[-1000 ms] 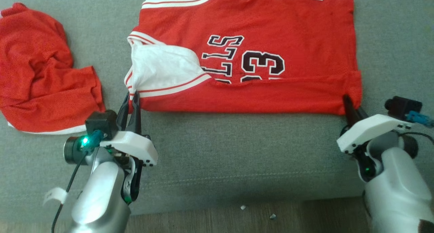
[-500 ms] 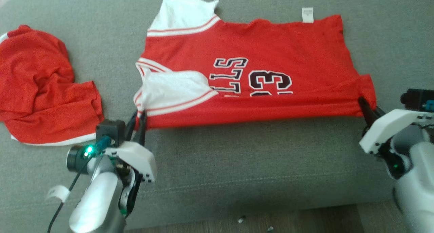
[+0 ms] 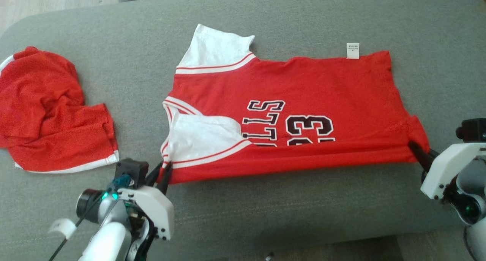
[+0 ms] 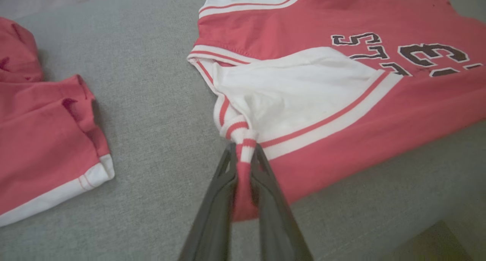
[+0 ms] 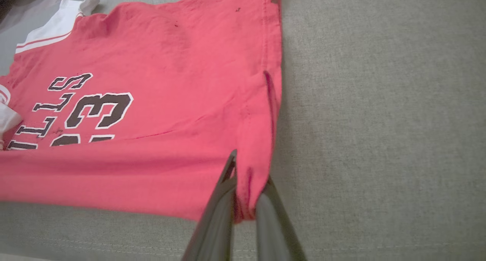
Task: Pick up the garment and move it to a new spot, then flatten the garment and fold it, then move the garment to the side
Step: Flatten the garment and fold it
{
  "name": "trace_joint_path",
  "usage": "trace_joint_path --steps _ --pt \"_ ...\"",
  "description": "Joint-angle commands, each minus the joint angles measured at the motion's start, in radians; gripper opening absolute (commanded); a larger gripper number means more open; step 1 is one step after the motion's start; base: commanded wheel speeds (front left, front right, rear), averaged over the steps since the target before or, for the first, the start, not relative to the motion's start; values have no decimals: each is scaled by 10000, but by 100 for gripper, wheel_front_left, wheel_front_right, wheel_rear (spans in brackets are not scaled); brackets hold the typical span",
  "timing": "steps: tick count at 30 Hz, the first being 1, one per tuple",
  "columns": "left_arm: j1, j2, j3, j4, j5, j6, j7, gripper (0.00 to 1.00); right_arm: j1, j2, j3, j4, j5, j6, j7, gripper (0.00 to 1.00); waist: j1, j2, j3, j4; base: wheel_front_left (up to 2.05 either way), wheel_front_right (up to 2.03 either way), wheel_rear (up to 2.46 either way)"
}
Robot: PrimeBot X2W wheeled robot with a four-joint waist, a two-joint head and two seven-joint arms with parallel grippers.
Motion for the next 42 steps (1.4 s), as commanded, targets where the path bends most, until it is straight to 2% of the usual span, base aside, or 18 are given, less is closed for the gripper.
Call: trace_joint_path --steps 1,2,3,4,5,6,12,17,22,27,33,36,42 --pt "-260 354 402 -450 -52 76 72 0 12 -461 -92 -391 32 27 19 0 0 -1 13 -25 0 0 0" --pt "-214 362 386 -548 -59 104 142 0 45 -445 -147 -458 20 27 19 30 0 -1 21 -39 0 0 0" --pt "-176 371 379 -633 -66 136 201 4 90 -415 -182 -517 -7 27 24 87 0 -1 24 -53 0 0 0" --pt "-142 379 374 -706 -71 170 254 44 135 -389 -202 -571 -24 27 52 100 0 -1 22 -65 0 0 0" --pt "-109 384 385 -776 -83 215 291 87 166 -363 -251 -635 -38 27 38 100 0 -1 23 -81 0 0 0" --pt "-84 390 399 -848 -86 265 307 100 188 -339 -337 -704 -64 27 -38 100 0 -1 25 -97 0 0 0" --pt "-10 477 663 -1238 -190 562 236 100 194 -196 -902 -1150 -575 27 -791 100 0 -1 -26 -176 0 0 0" --pt "-272 154 1237 -1848 -551 786 -974 100 211 230 -1176 -1913 -898 27 -2043 100 0 -1 9 -204 0 0 0" --pt "-566 -433 1754 -2033 -1148 750 -2426 100 284 996 -1469 -2661 -1149 27 -3197 100 0 -1 127 -344 0 0 0" --pt "-1108 -514 1844 -1769 -1160 605 -2934 100 223 1864 -1517 -3298 -1963 27 -4275 100 0 -1 569 -642 0 0 0" --pt "-2329 -48 1646 -904 -694 427 -2676 100 -11 3014 -1849 -3557 -2615 27 -5520 100 0 -1 1500 -1214 0 0 0" --pt "-2861 106 1564 -669 -529 349 -2536 100 -147 3210 -1753 -3523 -2853 27 -5805 100 0 -1 1751 -1416 0 0 0" --pt "-4455 838 1449 146 -86 99 -1733 100 -801 3666 -1278 -3298 -3189 27 -6305 100 0 -1 2417 -2216 0 0 0"
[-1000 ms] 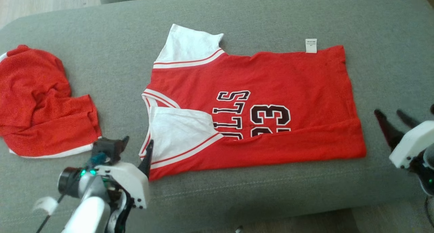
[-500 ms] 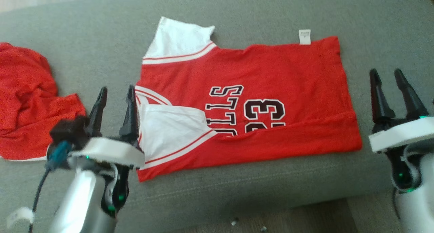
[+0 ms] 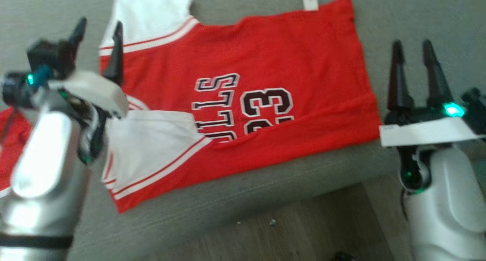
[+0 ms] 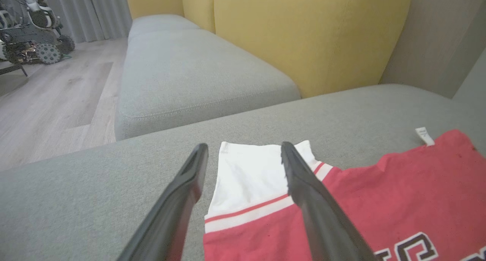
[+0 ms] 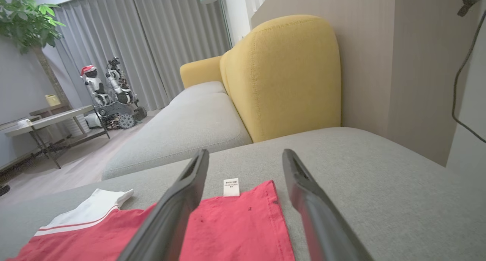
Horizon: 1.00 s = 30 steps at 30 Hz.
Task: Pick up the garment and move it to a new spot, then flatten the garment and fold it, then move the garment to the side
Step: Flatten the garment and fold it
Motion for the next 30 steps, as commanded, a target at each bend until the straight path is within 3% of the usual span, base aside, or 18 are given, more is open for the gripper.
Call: trace_joint_path --steps 1,17,22,25,30 --pt "-490 408 281 -189 99 -79 117 100 -212 87 263 -264 -108 33 -114 100 -1 0 404 -476 0 0 0" --pt "-4304 2410 -453 2316 906 -1394 3472 100 -1632 482 1492 -146 24 33 -613 100 -1 0 1927 -1957 0 0 0" --pt "-4994 2723 -727 2983 1208 -1458 4095 100 -1852 506 1706 -186 135 33 -657 100 -1 0 2221 -2232 0 0 0" --pt "-5325 2889 -866 3305 1544 -1196 4213 100 -1939 513 1766 -231 198 33 -670 100 -1 0 2364 -2333 0 0 0" --pt "-5631 2857 -1061 3934 1630 -1178 4502 100 -1993 516 1788 -399 345 33 -678 100 -1 0 2502 -2407 0 0 0"
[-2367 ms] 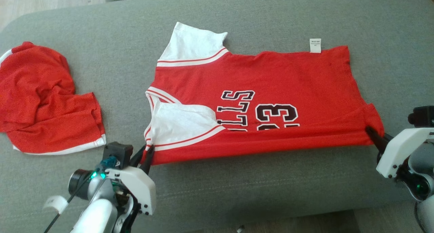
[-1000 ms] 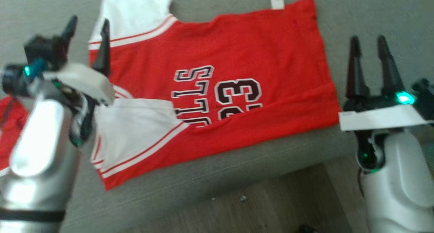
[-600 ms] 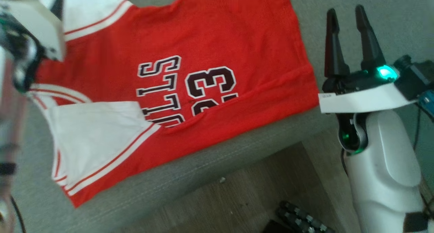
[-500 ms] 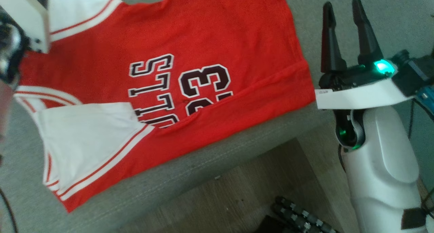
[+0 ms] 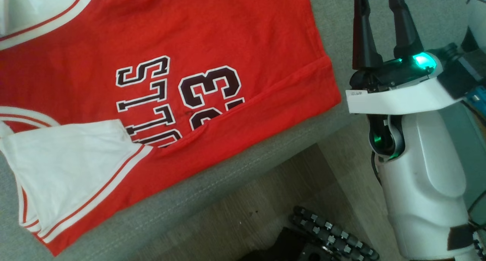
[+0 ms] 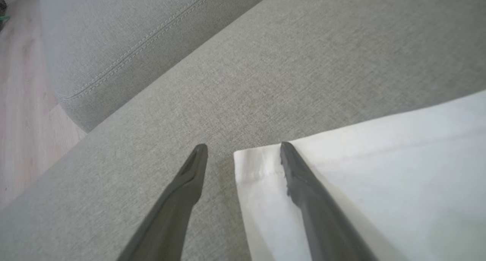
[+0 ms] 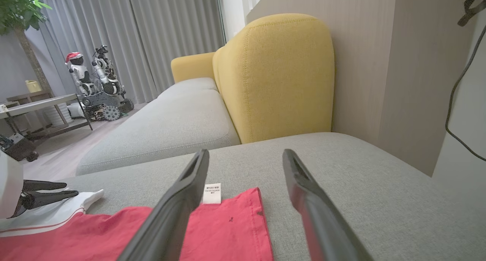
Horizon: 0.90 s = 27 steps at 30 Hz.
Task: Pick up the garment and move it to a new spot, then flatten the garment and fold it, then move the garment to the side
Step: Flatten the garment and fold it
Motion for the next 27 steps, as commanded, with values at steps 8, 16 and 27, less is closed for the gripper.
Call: trace_joint_path --steps 8,16,27 --pt "-409 73 6 130 -411 -368 456 0 -119 97 -100 -361 -94 33 -78 100 -1 0 -7 247 0 0 0" --pt "-405 -340 173 -242 -833 -242 -566 0 -656 -51 -178 349 264 33 67 100 -1 0 -274 720 0 0 0" --pt "-14 -945 90 -1720 -1075 -18 -1957 0 -2518 -2040 440 2494 1452 33 2021 100 -1 0 -123 1738 0 0 0"
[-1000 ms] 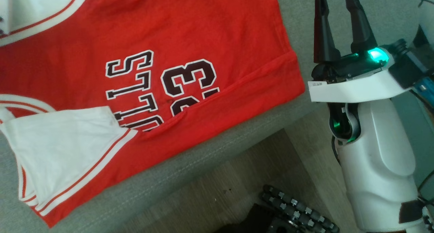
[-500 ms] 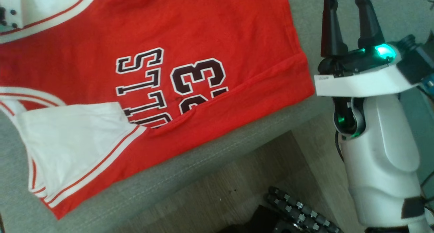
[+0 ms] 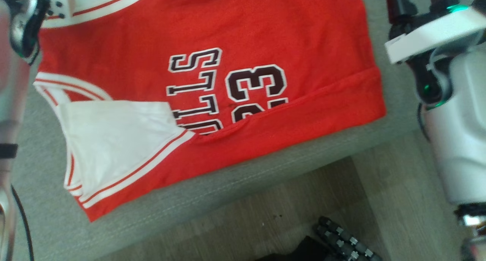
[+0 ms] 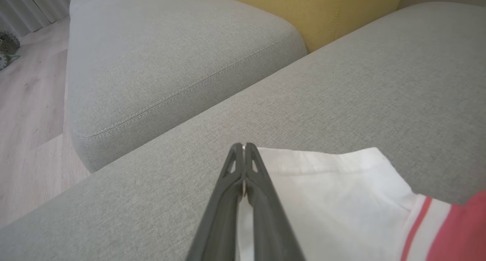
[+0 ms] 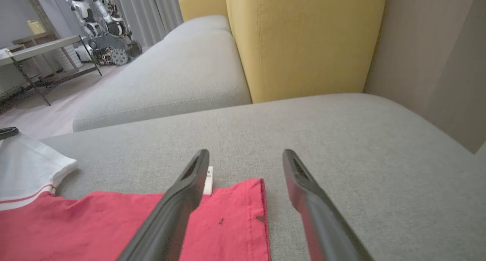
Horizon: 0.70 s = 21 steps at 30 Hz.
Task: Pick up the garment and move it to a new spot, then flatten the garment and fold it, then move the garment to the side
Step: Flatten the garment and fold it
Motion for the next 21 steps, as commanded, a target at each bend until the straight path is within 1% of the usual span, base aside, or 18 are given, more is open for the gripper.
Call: trace_joint_path --steps 1,5,9,12,14,21 --pt "-163 304 251 -471 -74 109 -109 0 -127 -185 205 -95 247 33 140 100 0 0 92 202 0 0 0" --pt "20 215 182 -971 -137 171 -150 0 -673 -778 745 692 779 33 716 100 0 0 216 491 0 0 0" --pt "145 137 95 -1455 -193 213 -88 0 -1210 -1138 1091 1377 1448 33 1111 100 0 0 377 728 0 0 0" --pt "179 70 27 -1804 -212 262 -27 0 -1652 -1586 1545 1788 1452 33 1179 100 0 0 538 952 0 0 0" --pt "214 63 -16 -1989 -219 281 19 0 -1920 -1760 1784 2069 1447 33 1160 100 0 0 614 1068 0 0 0" --pt "292 83 -108 -2432 -257 367 160 0 -2623 -2059 2621 3048 1298 33 1209 100 0 0 789 1339 0 0 0"
